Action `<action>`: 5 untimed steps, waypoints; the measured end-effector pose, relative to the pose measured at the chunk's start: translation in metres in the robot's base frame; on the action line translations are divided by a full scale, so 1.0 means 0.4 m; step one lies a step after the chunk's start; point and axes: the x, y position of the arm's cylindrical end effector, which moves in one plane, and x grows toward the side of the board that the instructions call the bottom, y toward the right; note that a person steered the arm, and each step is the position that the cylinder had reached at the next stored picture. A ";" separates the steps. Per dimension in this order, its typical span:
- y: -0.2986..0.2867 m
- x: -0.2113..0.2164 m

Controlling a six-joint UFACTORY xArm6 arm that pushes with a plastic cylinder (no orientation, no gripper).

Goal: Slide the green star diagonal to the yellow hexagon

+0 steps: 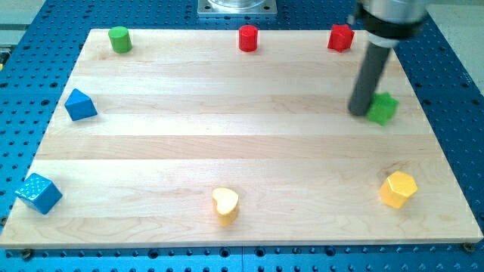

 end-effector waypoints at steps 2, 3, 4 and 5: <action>0.197 -0.094; 0.105 -0.013; -0.009 0.108; -0.009 0.185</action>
